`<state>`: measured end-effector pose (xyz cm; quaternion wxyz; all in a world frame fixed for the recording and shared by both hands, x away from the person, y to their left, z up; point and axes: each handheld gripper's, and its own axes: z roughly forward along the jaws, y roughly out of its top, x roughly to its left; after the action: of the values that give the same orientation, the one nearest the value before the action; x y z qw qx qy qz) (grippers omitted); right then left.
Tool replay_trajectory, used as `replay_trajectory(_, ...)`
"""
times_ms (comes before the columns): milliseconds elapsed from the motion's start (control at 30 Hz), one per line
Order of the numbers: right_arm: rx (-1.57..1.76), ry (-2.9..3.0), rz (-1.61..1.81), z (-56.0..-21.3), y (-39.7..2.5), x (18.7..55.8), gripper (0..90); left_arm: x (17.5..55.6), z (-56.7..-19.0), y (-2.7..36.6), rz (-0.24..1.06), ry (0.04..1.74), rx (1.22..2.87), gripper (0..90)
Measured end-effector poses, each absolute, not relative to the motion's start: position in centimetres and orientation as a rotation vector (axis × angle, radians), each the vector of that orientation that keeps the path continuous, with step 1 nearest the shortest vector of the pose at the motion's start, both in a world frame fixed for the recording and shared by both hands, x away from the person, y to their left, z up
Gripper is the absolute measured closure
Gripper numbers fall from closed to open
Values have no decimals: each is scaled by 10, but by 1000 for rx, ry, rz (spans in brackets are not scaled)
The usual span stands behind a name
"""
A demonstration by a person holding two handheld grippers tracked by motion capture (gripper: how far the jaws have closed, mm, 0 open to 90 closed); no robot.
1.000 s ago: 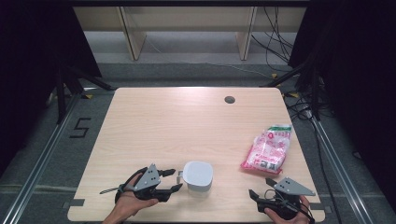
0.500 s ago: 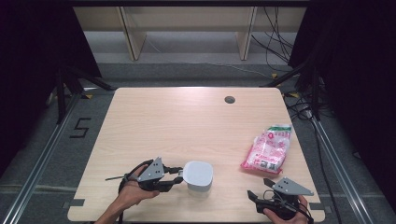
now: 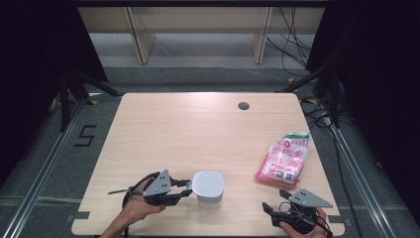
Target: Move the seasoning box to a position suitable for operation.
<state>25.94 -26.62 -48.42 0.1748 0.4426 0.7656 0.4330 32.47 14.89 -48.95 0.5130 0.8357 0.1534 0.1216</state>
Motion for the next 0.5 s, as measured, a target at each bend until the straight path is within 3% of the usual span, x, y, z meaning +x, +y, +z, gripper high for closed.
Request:
replay_trajectory(300,1255,2179,1229,-484,-265,260,239,313,-490,161,195,376,1992,671)
replay_trajectory(500,1219,2177,1225,-485,-267,262,239,313,-491,156,249,436,1970,683)
